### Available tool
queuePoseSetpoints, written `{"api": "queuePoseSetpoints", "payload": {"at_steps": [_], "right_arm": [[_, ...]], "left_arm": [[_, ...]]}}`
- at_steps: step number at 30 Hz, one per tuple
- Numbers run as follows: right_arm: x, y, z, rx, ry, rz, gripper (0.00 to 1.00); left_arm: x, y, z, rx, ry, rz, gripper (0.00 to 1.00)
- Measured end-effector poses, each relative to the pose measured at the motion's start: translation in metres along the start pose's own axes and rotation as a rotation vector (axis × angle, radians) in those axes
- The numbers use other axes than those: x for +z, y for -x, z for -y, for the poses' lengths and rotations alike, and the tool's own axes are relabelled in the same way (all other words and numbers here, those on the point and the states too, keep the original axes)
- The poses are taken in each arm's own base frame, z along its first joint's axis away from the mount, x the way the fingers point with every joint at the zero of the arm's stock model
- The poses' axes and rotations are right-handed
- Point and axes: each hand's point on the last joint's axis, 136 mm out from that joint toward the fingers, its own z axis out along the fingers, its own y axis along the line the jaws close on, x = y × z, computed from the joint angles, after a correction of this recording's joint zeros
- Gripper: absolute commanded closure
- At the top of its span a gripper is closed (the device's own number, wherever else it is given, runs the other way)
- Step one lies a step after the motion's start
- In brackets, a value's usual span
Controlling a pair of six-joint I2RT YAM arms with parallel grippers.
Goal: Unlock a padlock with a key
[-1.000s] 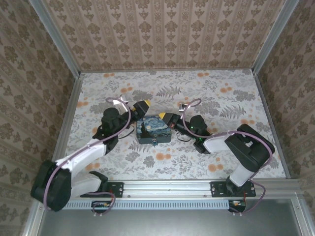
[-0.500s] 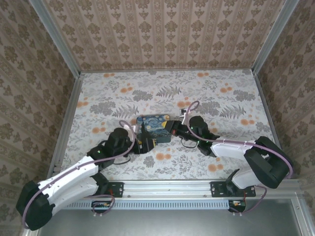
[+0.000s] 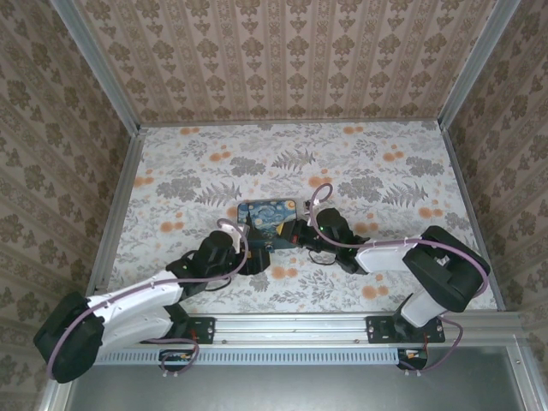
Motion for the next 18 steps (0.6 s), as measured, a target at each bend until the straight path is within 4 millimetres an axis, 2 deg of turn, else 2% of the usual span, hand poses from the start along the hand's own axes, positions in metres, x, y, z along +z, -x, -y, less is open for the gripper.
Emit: {"api": "queuePoseSetpoints", "payload": {"at_steps": [8,18], "right_arm": [[0.006,0.008,0.009,0.011,-0.020,0.021,1.00],[0.016,0.018,0.008,0.014,-0.003,0.042,1.00]], "left_arm": [[0.017,-0.002,-0.010,0.037,0.037,-0.007,0.23],[0.039,-0.004,-0.021,0.070,0.053,-0.016,0.26]]}}
